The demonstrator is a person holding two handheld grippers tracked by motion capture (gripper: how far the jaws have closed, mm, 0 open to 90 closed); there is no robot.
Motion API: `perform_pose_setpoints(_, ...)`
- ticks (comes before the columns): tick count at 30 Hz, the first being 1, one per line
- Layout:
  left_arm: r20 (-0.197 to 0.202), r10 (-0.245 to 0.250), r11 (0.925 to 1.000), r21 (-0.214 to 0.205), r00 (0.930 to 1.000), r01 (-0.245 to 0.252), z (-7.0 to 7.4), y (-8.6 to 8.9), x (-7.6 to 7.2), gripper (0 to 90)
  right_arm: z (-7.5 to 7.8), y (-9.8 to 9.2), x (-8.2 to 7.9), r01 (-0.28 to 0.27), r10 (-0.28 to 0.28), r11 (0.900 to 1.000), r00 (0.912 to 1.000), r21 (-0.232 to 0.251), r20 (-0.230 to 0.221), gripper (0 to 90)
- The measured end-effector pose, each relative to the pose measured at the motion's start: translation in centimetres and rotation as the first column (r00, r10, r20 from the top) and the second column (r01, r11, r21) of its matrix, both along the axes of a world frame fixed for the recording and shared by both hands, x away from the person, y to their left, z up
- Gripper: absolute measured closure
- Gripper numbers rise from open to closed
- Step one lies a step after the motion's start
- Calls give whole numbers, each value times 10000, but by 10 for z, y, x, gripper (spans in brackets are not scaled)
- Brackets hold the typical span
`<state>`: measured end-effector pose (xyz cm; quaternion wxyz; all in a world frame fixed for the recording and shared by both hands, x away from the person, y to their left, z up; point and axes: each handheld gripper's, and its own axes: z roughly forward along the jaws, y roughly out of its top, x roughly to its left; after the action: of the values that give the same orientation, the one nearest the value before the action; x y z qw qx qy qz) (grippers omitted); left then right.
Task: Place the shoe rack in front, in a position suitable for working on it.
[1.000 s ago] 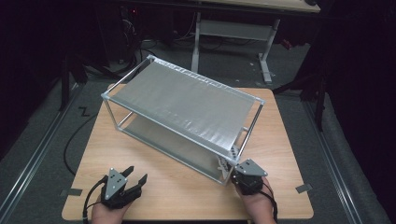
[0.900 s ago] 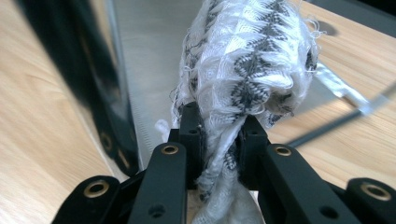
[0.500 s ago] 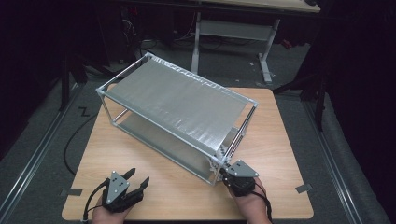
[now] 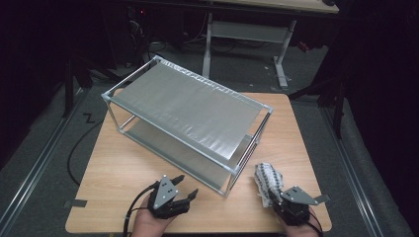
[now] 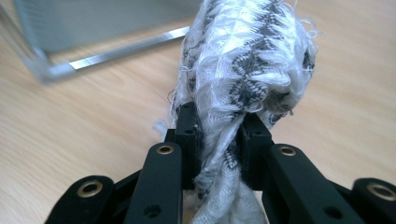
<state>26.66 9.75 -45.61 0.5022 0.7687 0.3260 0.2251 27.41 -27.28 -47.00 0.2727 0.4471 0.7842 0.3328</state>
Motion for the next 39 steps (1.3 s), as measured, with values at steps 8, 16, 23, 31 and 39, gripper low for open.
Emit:
perform_pose_setpoints(8,324,-817,9965,179,9961,811,3,-37,4,366,-8,-31,-9,840,-824,9961,9952,265,-536,633)
perform_pose_setpoints(16,400,-1071,9938,341,9934,1058,8,-65,11,384,-1,-33,-17,870,-855,9937,9961,709,-237,439)
perform_pose_setpoints(23,547,-1145,9931,326,9919,1128,12,-85,19,533,-6,-28,-10,1068,-1041,9918,9937,696,-415,309)
perform_pose_setpoints(31,783,-1026,9943,377,9916,999,16,-92,23,686,5,-32,-14,1380,-1410,9877,9893,733,370,313)
perform_pose_setpoints(39,886,-979,9945,447,9912,943,16,-89,14,791,-13,-29,-3,1411,-1389,9887,9894,505,-432,311)
